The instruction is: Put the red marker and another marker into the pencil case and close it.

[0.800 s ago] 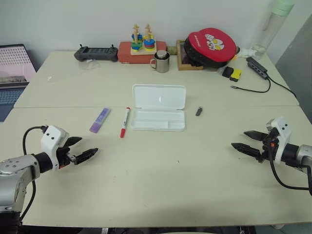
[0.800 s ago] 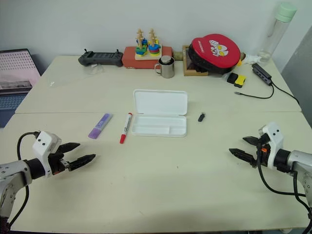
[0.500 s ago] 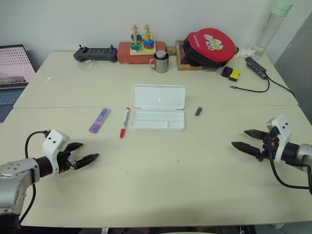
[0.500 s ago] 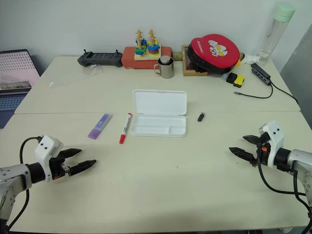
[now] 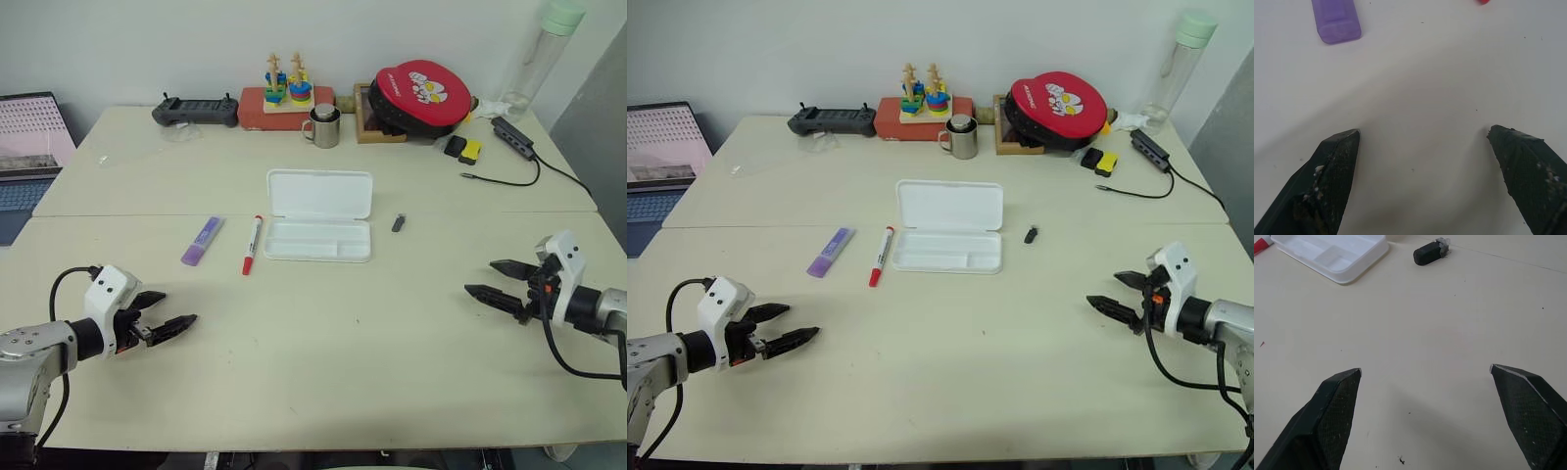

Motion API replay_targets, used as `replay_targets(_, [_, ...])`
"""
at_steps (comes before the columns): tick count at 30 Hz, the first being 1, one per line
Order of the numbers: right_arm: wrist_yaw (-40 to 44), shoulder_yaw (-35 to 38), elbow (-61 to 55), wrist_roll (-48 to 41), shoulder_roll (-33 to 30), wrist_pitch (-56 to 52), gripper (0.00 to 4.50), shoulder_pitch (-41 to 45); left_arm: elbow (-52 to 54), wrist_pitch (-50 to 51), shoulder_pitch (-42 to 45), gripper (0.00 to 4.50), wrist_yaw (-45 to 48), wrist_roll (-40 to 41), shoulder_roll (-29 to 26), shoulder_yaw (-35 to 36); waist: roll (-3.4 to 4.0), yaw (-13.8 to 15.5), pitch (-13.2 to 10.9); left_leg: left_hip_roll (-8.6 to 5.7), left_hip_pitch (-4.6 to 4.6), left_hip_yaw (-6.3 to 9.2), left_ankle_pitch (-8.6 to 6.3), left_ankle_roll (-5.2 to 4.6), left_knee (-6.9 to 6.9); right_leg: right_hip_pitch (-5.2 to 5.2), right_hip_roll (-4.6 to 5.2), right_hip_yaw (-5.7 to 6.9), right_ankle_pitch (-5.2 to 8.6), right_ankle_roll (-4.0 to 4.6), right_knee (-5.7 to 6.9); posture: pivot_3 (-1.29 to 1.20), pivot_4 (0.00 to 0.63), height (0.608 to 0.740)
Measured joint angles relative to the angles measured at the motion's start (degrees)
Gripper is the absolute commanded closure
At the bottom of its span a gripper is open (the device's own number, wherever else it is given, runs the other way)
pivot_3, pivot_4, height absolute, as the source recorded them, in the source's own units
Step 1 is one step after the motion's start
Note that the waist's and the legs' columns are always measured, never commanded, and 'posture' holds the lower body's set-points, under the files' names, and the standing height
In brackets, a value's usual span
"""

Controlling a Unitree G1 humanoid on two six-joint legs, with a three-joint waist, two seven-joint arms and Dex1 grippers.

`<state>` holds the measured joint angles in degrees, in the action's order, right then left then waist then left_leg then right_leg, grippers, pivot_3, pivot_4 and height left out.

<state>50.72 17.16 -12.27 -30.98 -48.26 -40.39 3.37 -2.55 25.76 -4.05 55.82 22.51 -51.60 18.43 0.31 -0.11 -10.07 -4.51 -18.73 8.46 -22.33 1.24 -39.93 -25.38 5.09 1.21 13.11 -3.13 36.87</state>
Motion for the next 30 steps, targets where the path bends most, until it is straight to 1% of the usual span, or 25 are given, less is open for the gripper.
replay_targets(7, [0.0, -0.1, 0.0, 0.0, 0.0, 0.0, 0.06, 0.1, 0.0, 0.0, 0.1, 0.00, 0.0, 0.0, 0.0, 0.0, -0.01, 0.0, 0.0, 0.00, 0.00, -0.04, 0.00, 0.00, -0.01, -0.02, 0.00, -0.02, 0.00, 0.00, 0.01, 0.00, 0.150, 0.740])
replay_targets(10, [0.2, -1.0, 0.0, 0.0, 0.6, -0.1, 0.06, 1.7, 0.7, 0.7, 0.2, 0.00, -0.1, 0.4, 0.0, 0.1, -0.01, 0.0, 0.0, 0.00, 0.01, -0.06, 0.00, 0.00, -0.02, -0.02, -0.01, -0.05, 0.00, 0.01, 0.03, 0.00, 0.150, 0.740])
replay_targets(12, [0.1, -3.9, 0.0, -0.2, 2.1, -0.7, 0.06, 6.8, 4.4, 3.2, 1.8, 0.00, -0.2, 2.5, 0.7, -0.2, -0.02, -0.2, 0.0, 0.02, 0.00, -0.13, 0.00, 0.00, -0.07, -0.04, -0.02, -0.10, -0.07, 0.04, 0.06, 0.00, 0.150, 0.740])
replay_targets(15, [0.1, -10.8, -0.2, 0.1, 4.8, -1.7, 0.06, 15.9, 12.1, 6.6, 5.6, 0.00, -0.5, 6.3, 1.4, -0.9, -0.08, -0.2, 0.0, 0.07, 0.01, -0.15, 0.00, 0.00, -0.09, -0.05, -0.05, -0.10, -0.09, 0.06, 0.06, 0.00, 0.150, 0.740])
replay_targets(16, [0.2, -12.3, -0.3, 0.3, 5.2, -1.7, 0.06, 17.3, 13.7, 7.1, 6.2, 0.00, -0.7, 6.9, 1.4, -1.1, -0.07, -0.2, 0.0, 0.06, 0.00, -0.16, 0.00, 0.00, -0.08, -0.07, -0.04, -0.12, -0.09, 0.07, 0.05, 0.00, 0.150, 0.740])
replay_targets(19, [1.1, -20.7, 3.2, 4.7, 7.7, -0.6, 0.06, 24.7, 17.8, 9.3, 8.3, 0.00, -1.6, 8.1, 3.1, -3.7, -0.09, -0.4, 0.1, 0.04, -0.03, -0.34, 0.00, 0.00, -0.08, -0.16, -0.04, -0.21, -0.11, 0.05, 0.05, 0.00, 0.150, 0.740])
replay_targets(21, [2.1, -27.6, 7.8, 9.0, 11.3, 1.9, 0.06, 30.3, 20.5, 10.4, 10.8, 0.00, -2.0, 9.1, 5.5, -7.6, -0.17, -0.7, 0.1, 0.06, -0.08, -0.41, 0.00, 0.00, -0.10, -0.24, -0.04, -0.25, -0.12, 0.04, 0.08, 0.00, 0.150, 0.740])
replay_targets(23, [3.0, -31.9, 12.0, 12.1, 13.7, 3.7, 0.06, 33.8, 20.8, 11.0, 12.6, 0.00, -2.6, 9.1, 6.6, -9.8, -0.20, -0.9, 0.1, 0.05, -0.08, -0.45, 0.00, 0.00, -0.10, -0.29, -0.04, -0.25, -0.12, 0.04, 0.09, 0.00, 0.150, 0.740])
replay_targets(27, [5.0, -36.2, 17.5, 15.7, 16.6, 6.7, 0.06, 37.7, 20.9, 11.4, 14.5, 0.00, -3.8, 9.0, 8.7, -11.9, -0.22, -1.2, 0.1, 0.04, -0.11, -0.56, 0.00, 0.00, -0.11, -0.38, -0.04, -0.27, -0.13, 0.04, 0.11, 0.00, 0.150, 0.740])
replay_targets(30, [6.1, -39.8, 22.2, 19.1, 20.4, 8.9, 0.06, 41.3, 20.9, 11.2, 15.7, 0.00, -4.4, 8.7, 10.2, -14.3, -0.22, -1.8, 0.1, 0.07, -0.10, -0.61, 0.00, 0.00, -0.10, -0.42, -0.06, -0.28, -0.13, 0.04, 0.16, 0.00, 0.150, 0.740])
